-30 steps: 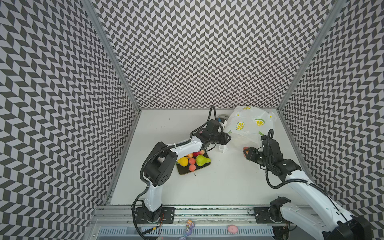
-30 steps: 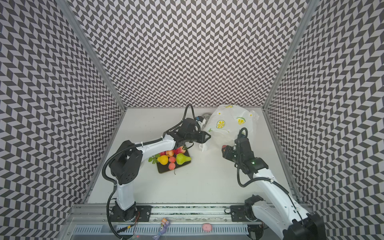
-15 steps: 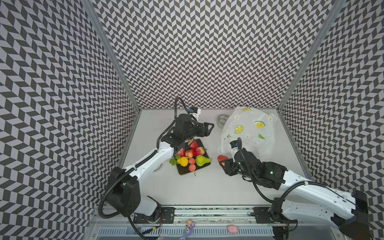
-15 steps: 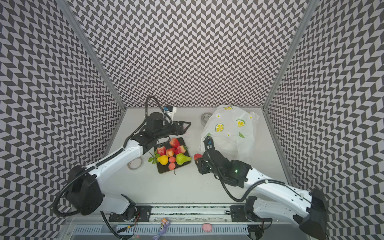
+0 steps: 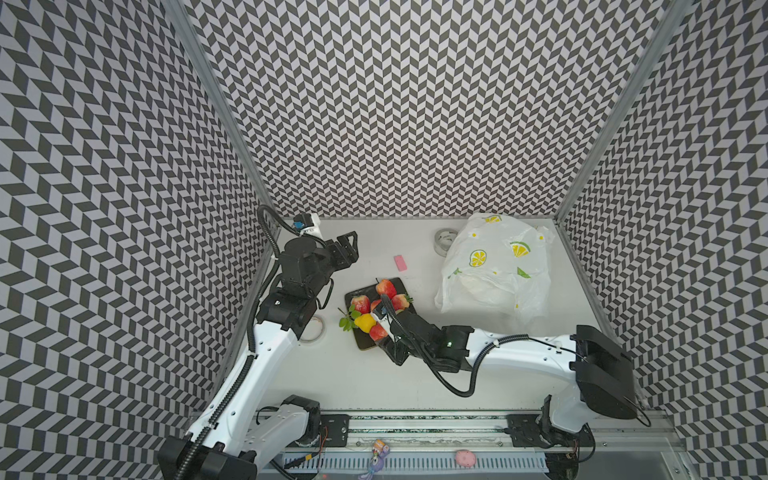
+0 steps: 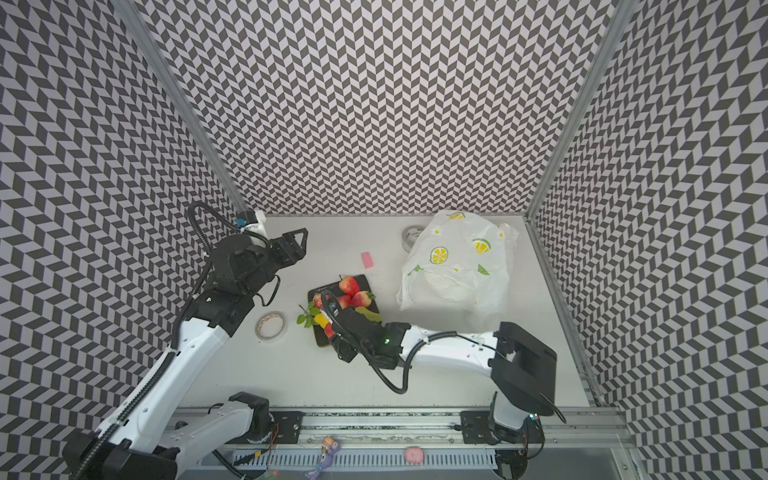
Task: Take the fake fruits out of the plastic bag
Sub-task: 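Lower the red fruit onto the black pad and open the right gripper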
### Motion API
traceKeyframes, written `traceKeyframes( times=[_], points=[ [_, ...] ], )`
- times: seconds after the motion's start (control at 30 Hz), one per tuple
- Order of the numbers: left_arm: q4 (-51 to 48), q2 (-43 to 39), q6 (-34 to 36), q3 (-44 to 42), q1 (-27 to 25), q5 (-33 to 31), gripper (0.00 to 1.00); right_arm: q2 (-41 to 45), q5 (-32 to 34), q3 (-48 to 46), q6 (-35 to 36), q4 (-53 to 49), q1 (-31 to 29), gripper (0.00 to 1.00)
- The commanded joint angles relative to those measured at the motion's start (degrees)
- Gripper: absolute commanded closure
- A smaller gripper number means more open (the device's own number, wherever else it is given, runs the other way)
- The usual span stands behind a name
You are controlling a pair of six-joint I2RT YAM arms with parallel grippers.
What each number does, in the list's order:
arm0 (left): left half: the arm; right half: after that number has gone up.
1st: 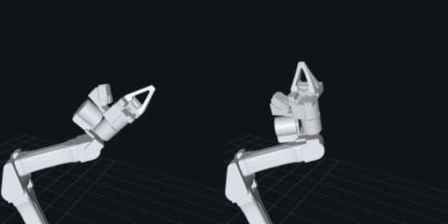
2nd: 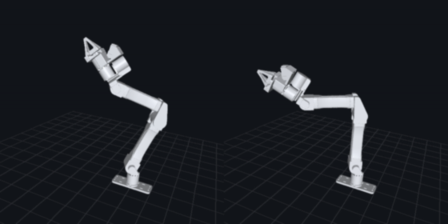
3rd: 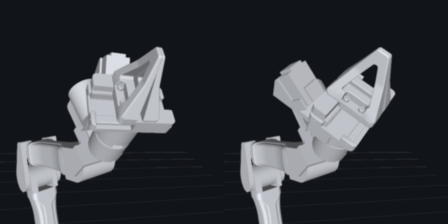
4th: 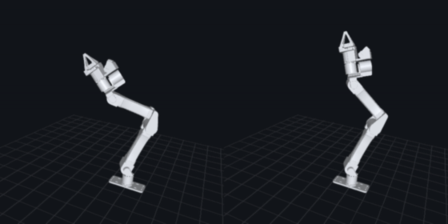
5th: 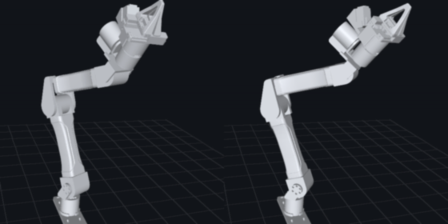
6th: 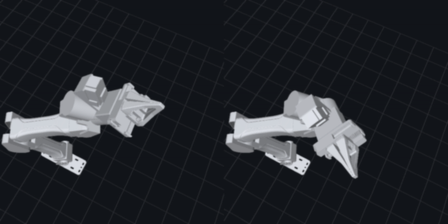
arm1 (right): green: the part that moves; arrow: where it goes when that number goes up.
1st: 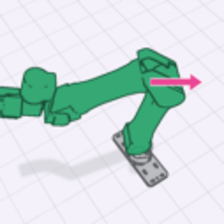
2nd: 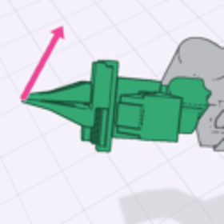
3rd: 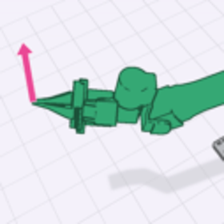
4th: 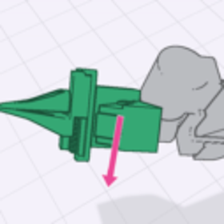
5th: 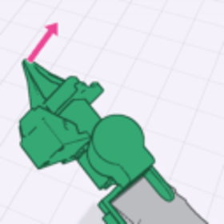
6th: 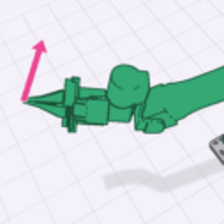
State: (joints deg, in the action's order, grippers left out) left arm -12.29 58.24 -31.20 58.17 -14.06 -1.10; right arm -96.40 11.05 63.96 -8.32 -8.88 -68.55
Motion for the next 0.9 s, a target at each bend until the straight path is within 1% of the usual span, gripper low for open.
traceKeyframes(
  times=[0.0,0.13,0.27,0.4,0.53,0.87],
  points=[
    [-2.8,-1.8,-0.8,-0.4,1.1,-4.8,0.24,-4.6,-0.7,3.9,5.3,5.4,-0.1,0.51],
    [-2.6,-1.9,-0.8,-0.6,1.1,-4.7,0.24,-9.0,-1.0,6.8,6.0,6.9,-0.7,0.51],
    [-2.0,-1.9,-1.0,-1.0,1.1,-4.0,0.24,-13.0,1.2,9.3,5.9,6.5,-1.1,0.5],
    [-2.0,-2.1,-1.0,-1.2,1.1,-4.1,0.24,-15.4,3.5,10.0,6.0,6.9,-1.1,0.5],
    [-2.1,-2.1,-0.8,-1.3,1.2,-4.3,0.24,-17.3,4.5,11.1,6.3,6.8,-1.1,0.47],
    [-2.0,-2.0,-0.2,-1.2,1.2,-4.3,0.24,-17.6,6.2,11.2,6.1,7.1,-1.1,0.3]
  ],
)
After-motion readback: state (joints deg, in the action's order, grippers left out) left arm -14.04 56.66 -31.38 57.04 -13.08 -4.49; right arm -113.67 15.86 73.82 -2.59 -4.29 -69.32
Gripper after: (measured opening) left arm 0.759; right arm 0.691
